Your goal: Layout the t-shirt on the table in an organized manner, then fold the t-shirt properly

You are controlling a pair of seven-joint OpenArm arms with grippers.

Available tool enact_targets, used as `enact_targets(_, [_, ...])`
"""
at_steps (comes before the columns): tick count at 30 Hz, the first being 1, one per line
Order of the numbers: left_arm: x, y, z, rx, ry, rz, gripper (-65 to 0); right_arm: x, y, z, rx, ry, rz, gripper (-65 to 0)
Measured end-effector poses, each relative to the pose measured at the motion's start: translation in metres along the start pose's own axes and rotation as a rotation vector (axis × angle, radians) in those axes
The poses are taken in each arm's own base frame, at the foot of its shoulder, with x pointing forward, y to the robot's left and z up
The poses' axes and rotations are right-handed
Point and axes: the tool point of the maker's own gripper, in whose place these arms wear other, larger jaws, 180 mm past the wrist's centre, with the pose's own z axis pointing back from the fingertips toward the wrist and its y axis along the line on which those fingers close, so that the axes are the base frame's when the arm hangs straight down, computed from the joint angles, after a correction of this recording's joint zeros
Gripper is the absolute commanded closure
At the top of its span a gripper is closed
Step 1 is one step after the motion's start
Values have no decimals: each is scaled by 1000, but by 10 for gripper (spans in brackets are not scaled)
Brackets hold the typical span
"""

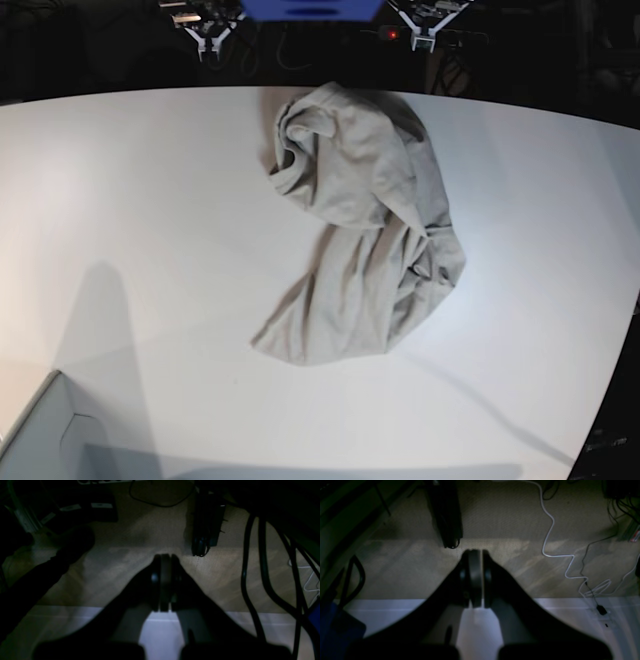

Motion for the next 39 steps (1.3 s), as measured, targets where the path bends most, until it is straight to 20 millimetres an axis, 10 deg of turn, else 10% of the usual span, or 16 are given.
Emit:
enact_targets(18, [0,0,0,0,0,0,0,0,0,0,0,0,3,0])
enact_targets(27, [-14,19,21,30,-163,-14,0,-33,-42,9,-54,-45,21,0])
enact_targets(32, [-29,11,58,6,-221,-32,0,-48,-38,46,-38,-182,46,0])
enact_targets(39, [46,15,129,-25,-406,-24,0,9,-53,138,-66,-481,103,0])
